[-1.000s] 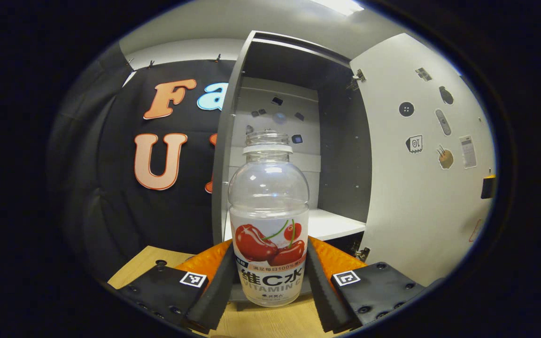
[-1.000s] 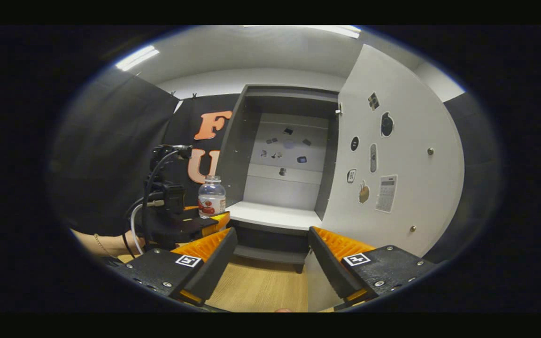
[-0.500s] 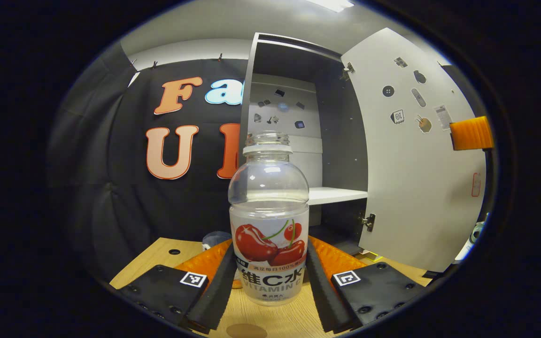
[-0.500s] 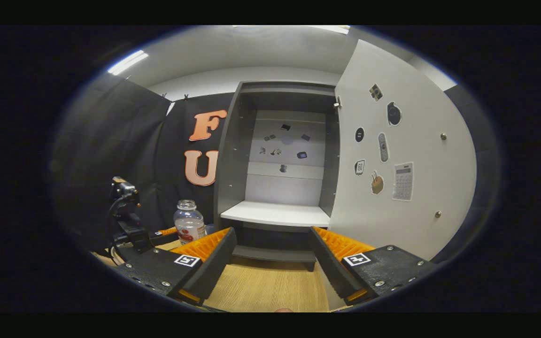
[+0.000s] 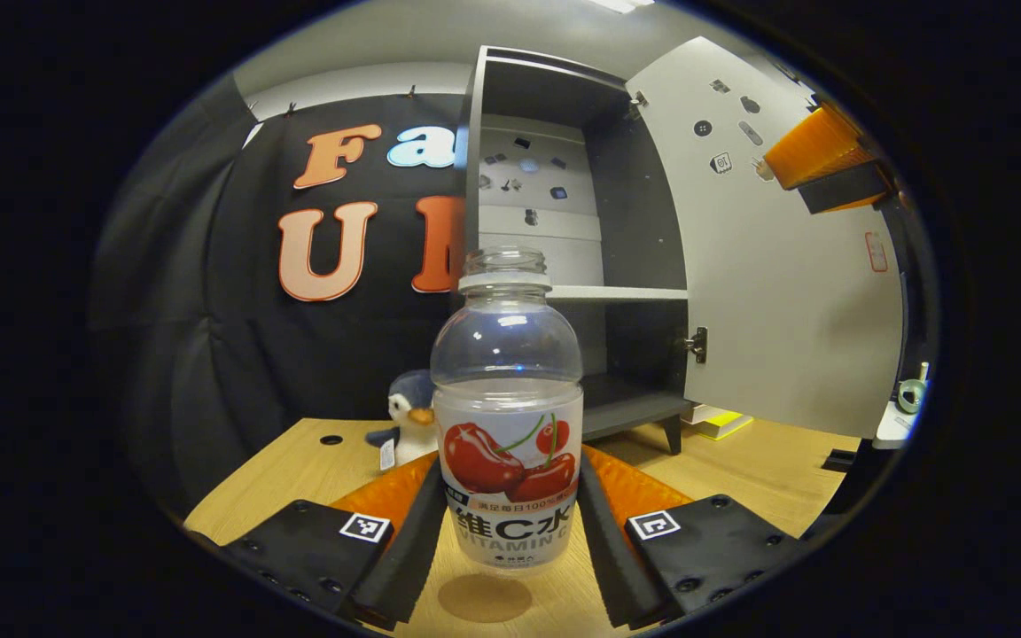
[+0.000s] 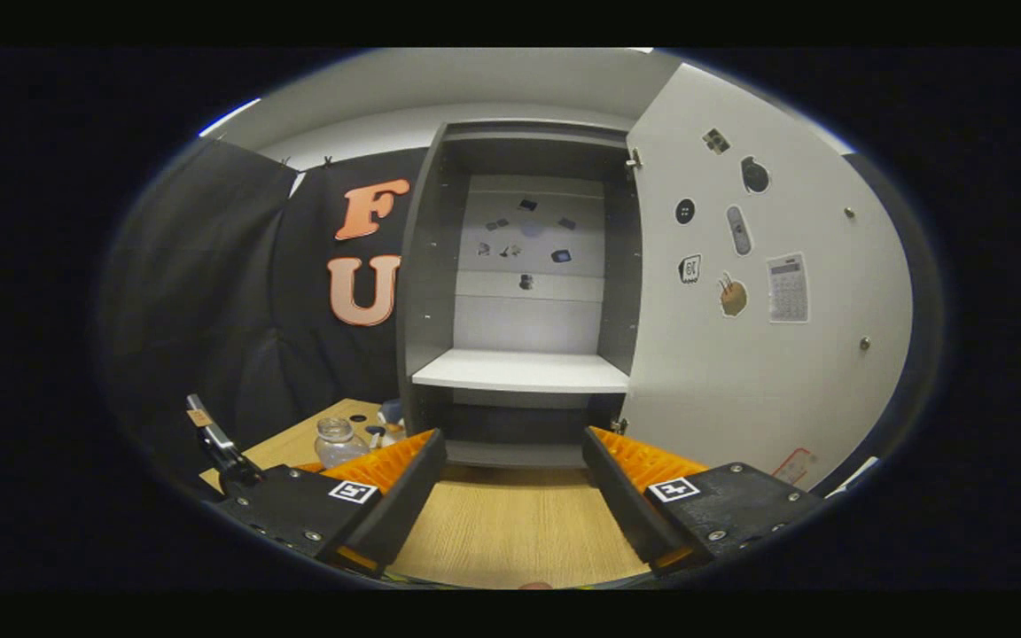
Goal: Open the cabinet door with the right hand, grasp the bottle in the cabinet with the left hand and place it on the coaster, then close the cabinet door with the right hand.
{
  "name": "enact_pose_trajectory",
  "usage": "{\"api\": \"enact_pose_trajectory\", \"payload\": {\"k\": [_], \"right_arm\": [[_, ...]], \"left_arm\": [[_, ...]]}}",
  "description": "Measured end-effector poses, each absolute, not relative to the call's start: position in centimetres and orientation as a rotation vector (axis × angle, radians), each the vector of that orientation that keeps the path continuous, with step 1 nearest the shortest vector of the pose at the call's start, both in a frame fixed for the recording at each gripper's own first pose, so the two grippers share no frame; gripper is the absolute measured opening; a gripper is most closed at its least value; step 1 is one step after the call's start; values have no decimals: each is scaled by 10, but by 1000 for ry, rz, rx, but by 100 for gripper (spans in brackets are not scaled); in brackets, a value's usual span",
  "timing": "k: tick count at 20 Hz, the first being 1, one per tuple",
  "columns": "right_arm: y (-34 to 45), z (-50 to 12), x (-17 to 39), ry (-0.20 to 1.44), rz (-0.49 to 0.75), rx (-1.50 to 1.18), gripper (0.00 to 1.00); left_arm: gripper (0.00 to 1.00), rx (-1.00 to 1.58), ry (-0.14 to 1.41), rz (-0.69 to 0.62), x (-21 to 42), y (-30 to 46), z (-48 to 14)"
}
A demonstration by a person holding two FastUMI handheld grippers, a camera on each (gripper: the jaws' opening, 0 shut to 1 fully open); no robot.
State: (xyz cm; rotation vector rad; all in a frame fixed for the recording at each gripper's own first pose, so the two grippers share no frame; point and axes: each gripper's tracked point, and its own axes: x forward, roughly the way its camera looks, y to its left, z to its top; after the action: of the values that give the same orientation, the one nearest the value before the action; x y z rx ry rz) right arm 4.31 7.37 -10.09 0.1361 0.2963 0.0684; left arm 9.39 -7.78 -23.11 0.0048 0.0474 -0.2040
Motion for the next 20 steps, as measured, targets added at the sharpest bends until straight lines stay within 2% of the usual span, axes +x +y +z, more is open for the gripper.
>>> {"api": "enact_pose_trajectory", "payload": {"k": [5, 14, 20], "right_arm": [[81, -109, 39, 301, 42, 109, 95], [94, -137, 47, 367, 87, 79, 95], [99, -153, 49, 418, 120, 71, 95]], "left_arm": [[83, 44, 41, -173, 89, -67, -264], [83, 30, 126, -139, 96, -56, -323], [83, 21, 172, -107, 102, -49, -337]]}}
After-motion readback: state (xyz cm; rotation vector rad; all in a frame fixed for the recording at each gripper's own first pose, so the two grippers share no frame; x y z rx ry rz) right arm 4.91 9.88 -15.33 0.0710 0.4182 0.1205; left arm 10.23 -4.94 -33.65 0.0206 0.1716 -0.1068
